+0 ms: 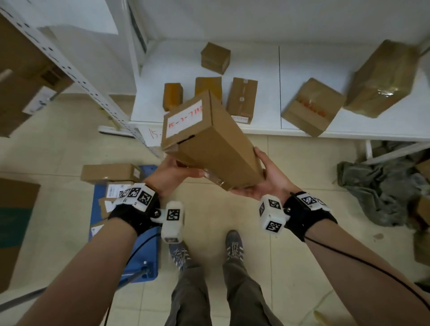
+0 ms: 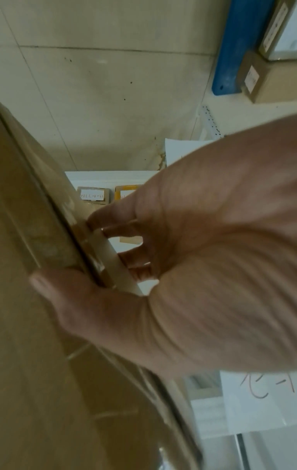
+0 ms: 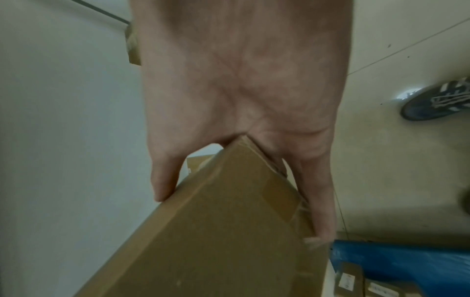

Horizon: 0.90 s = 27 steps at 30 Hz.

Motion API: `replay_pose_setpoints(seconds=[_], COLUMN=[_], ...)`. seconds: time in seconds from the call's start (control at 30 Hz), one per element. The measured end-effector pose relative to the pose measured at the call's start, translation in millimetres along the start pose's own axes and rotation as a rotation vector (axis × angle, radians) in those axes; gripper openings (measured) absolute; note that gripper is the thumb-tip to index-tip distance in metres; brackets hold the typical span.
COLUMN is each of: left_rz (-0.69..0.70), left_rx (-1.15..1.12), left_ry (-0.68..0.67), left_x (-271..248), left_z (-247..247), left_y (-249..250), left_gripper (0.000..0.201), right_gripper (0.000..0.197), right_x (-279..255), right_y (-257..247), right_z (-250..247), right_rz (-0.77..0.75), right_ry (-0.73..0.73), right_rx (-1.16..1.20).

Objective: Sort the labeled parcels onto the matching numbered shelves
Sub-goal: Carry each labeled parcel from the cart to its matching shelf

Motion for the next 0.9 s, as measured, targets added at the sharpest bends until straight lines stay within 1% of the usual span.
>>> replay_pose_setpoints(seconds=[0.03, 0.07, 0.1, 0.13, 0.2, 0.23, 0.3, 0.4, 0.43, 0.47, 0.57, 0.6, 0.67, 0.73, 0.9], left_rz=[-0.001, 0.002, 0.005, 0.013, 0.033, 0.050, 0.084, 0.145, 0.179, 0.229, 0.409, 0.441, 0.483, 0.489, 0.522], left_rx=[0.015, 0.035, 0.048, 0.063, 0.103, 0.124, 0.160, 0.187, 0.200, 0.232, 0.365, 0.387, 0.410, 0.410, 0.420], left_ry=[-0.008, -0.015, -0.018, -0.018, -0.012, -0.004, 0.008, 0.020, 0.013, -0.002, -0.061, -0.074, -0.083, -0.092, -0.132], left_x=[-3.8, -5.8, -6.5, -7.2, -6.0, -5.1, -4.9, -6.1, -7.5, -9.3, -13.5, -14.8, -16.8, -15.4, -17.5], left_z=[3.1, 5.4, 7.0, 7.1, 5.8, 4.2, 1.2, 1.5, 4.6, 10.0, 29.4, 34.4, 40.1, 41.1, 48.8], left_y=[1.9, 2.6, 2.7, 6.2, 10.9, 15.2, 23.6, 36.7, 42.0, 49.5, 71.9, 76.1, 85.8, 88.8, 98.9], left_gripper=[0.074, 0.061, 0.052, 0.051, 0.062, 0.068, 0.073, 0.082, 0.086, 0.089, 0.095, 0.095, 0.094, 0.094, 0.094], right_gripper=[0.100, 0.100, 0.095, 0.087, 0.070, 0.064, 0.062, 0.068, 0.068, 0.073, 0.107, 0.111, 0.105, 0.099, 0.097], right_x=[-2.4, -4.0, -6.3, -10.2, -17.2, -20.2, -24.6, -26.9, -28.8, -29.2, -29.4, -29.0, -28.7, -21.5, -8.2], right_y=[0.7, 0.4, -1.0, -5.5, -14.7, -20.3, -31.1, -46.8, -50.2, -52.9, -52.3, -52.5, -59.1, -63.9, -71.1], right_z=[-0.2, -1.2, -2.6, -3.5, -6.4, -6.0, -2.3, 4.7, 10.1, 16.7, 38.6, 44.0, 48.6, 45.9, 30.0], right_rz=[0.001, -0.005, -0.019, -0.048, -0.107, -0.124, -0.131, -0.135, -0.134, -0.126, -0.051, -0.041, -0.067, -0.090, -0.109], right_ry=[0.001, 0.013, 0.032, 0.061, 0.116, 0.128, 0.139, 0.172, 0.155, 0.121, -0.025, -0.063, -0.093, -0.079, -0.014], right_rx=[-0.004, 0.007, 0.017, 0.002, -0.078, -0.120, -0.197, -0.299, -0.324, -0.328, -0.244, -0.223, -0.196, -0.167, -0.187])
Point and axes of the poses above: each hand's wrist, its own x-axis towards the middle knuckle, its own z-axis out of the palm, y = z × x, the point moved 10 cm from there along x, towards the middle knuckle, and after that the axes turned 6 degrees about y, right-handed, at the moved point
